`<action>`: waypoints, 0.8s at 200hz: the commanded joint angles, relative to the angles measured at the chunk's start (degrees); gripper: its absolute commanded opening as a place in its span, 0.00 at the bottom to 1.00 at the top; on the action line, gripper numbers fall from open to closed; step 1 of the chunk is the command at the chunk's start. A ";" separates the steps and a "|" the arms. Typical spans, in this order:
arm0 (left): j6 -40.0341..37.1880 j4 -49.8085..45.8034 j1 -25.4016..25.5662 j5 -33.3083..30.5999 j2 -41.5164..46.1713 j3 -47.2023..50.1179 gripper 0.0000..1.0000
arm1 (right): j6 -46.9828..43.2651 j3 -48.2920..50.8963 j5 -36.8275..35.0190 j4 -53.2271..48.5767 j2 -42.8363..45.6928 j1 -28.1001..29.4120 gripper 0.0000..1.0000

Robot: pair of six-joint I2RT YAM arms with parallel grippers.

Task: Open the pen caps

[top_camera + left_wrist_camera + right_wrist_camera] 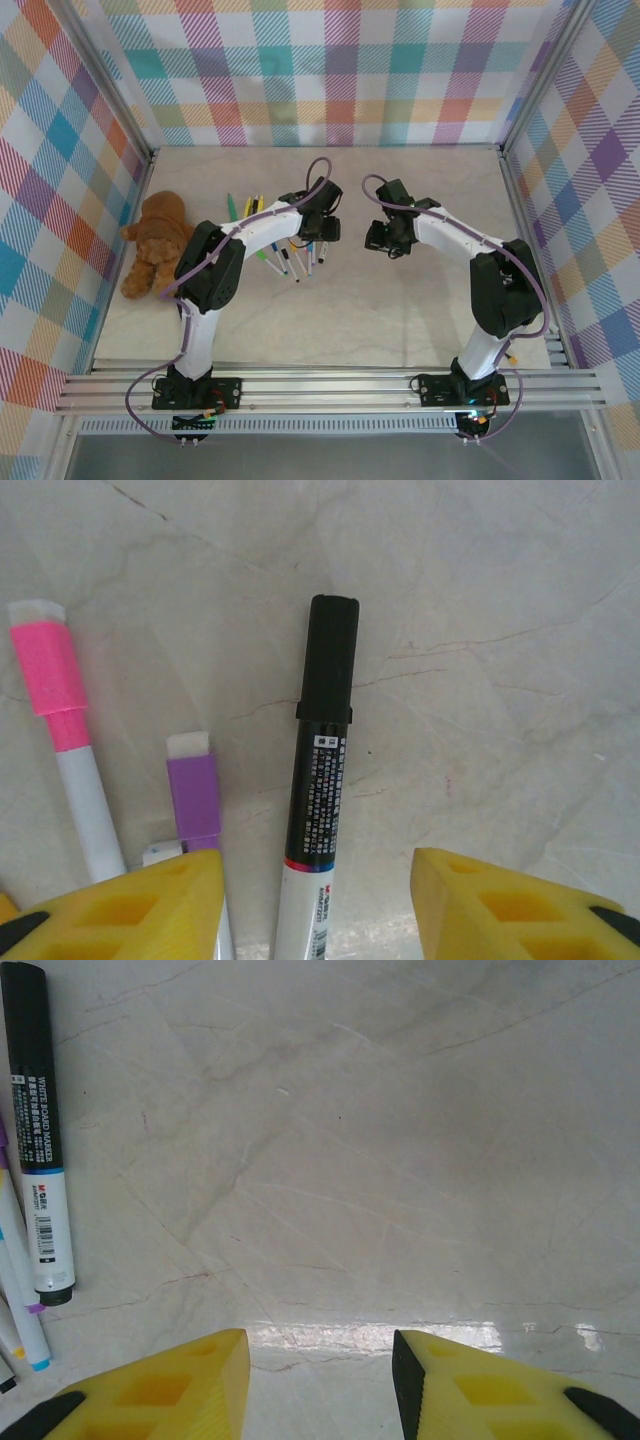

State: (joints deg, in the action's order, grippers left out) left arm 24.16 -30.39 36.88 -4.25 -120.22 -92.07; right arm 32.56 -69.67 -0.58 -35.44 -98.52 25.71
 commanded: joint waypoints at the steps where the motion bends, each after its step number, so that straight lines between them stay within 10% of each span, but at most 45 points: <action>1: -0.89 -1.84 1.17 -1.56 -0.96 -1.79 0.51 | 0.80 0.24 1.55 1.08 0.53 -0.08 0.44; 160: -1.06 -2.79 2.84 -2.60 -6.63 -3.55 0.38 | 1.58 2.75 3.39 2.96 2.53 -1.50 0.43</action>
State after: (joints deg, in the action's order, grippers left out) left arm 24.12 -31.57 38.61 -5.52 -125.67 -94.87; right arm 33.47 -68.03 1.80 -33.06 -98.15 24.75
